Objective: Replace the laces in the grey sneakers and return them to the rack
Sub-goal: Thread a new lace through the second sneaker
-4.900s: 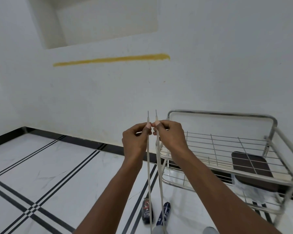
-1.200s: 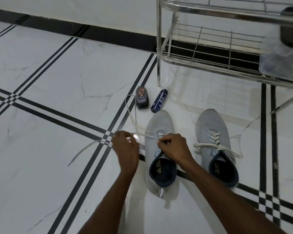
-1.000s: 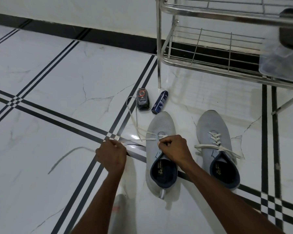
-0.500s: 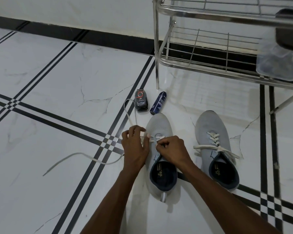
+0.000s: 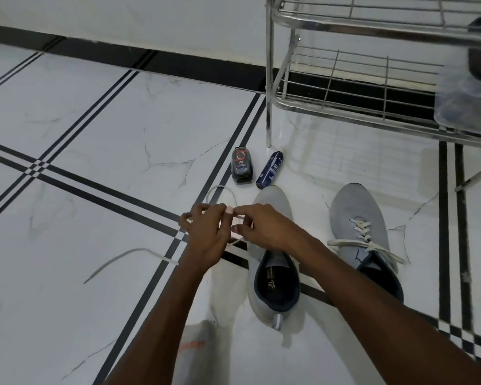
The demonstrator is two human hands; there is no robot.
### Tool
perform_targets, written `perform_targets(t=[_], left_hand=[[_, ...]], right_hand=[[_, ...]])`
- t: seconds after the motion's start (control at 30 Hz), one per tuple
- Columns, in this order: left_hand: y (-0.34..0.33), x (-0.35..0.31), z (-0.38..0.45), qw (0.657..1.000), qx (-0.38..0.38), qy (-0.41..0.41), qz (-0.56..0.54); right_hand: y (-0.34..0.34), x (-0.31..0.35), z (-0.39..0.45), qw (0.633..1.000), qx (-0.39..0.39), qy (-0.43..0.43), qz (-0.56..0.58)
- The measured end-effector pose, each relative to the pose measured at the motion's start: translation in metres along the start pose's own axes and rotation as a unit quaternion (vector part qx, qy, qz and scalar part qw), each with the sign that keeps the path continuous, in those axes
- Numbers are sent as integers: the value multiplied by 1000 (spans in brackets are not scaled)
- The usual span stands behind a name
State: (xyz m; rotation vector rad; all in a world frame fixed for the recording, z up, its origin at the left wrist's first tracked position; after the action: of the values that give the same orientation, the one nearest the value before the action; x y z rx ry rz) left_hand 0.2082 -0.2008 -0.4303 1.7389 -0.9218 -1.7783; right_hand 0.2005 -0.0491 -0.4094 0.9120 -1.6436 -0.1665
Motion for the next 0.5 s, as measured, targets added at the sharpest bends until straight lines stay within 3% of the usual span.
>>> perform_targets(t=[0.07, 0.13, 0.17, 0.23, 0.27, 0.33, 0.43, 0.5], left_hand=[[10, 9, -4, 1000, 12, 12, -12], [21, 20, -10, 999, 4, 31, -19], [25, 25, -13, 999, -4, 41, -22], [27, 30, -17, 999, -7, 45, -20], [25, 29, -17, 999, -3, 40, -21], [19, 24, -17, 999, 14, 33, -21], [13, 11, -13, 999, 32, 24, -14], [12, 7, -12, 999, 35, 23, -20]], right_hand=[[2, -1, 6, 998, 40, -4, -37], [10, -16, 9, 998, 32, -45, -19], [16, -26, 10, 997, -21, -75, 17], [30, -45, 6, 969, -201, -122, 77], [32, -47, 3, 960, -228, -127, 101], [19, -36, 4, 979, -127, -94, 127], [-10, -10, 7, 997, 41, -32, 60], [-9, -7, 8, 999, 33, -21, 24]])
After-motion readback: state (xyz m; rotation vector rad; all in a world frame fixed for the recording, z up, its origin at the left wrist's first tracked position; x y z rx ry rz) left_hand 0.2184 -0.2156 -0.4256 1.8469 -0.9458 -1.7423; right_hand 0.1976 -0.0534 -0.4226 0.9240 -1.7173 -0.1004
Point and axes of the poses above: each hand's wrist, its own z-axis towards the middle knuckle, its own y-axis out of the back of the hand, x = y × z, the point moved 3 cm from there along z, towards the middle knuckle, and after that the axes turned 2 degrees about x, right-handed, at the moved point
